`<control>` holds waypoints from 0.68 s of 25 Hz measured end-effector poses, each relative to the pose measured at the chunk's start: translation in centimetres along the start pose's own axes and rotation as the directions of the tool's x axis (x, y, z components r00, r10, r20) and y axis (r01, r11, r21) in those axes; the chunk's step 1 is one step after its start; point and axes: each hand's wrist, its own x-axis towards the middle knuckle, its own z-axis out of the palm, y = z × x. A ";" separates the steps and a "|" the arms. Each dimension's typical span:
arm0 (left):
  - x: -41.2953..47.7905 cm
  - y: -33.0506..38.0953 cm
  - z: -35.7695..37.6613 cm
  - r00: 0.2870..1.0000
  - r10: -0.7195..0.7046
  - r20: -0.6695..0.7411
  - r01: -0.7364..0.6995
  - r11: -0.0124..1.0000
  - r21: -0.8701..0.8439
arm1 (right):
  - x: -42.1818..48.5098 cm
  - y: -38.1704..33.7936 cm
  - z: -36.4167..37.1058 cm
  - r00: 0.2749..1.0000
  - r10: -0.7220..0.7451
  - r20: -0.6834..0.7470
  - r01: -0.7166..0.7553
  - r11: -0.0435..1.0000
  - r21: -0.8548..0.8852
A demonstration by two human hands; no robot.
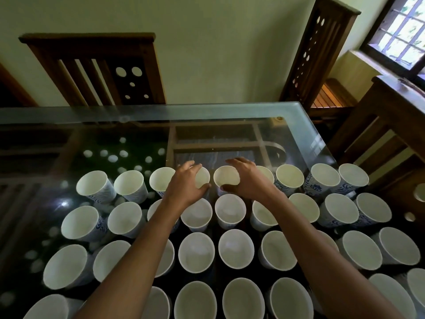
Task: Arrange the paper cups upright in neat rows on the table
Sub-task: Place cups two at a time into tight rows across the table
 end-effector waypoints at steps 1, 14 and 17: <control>-0.5 0.1 0.0 1.000 0.006 -0.019 -0.006 1.000 -0.008 | -0.7 -0.1 -0.1 0.999 0.001 -0.037 -0.001 1.000 0.004; -7.1 -0.6 1.2 0.994 0.106 0.003 -0.106 0.994 -0.018 | -5.6 -1.2 2.5 0.997 -0.073 0.038 0.072 0.997 0.018; -7.0 -0.6 1.1 0.995 0.099 -0.003 -0.100 0.995 -0.025 | -5.7 -1.3 2.7 0.996 -0.081 0.031 0.081 0.997 -0.005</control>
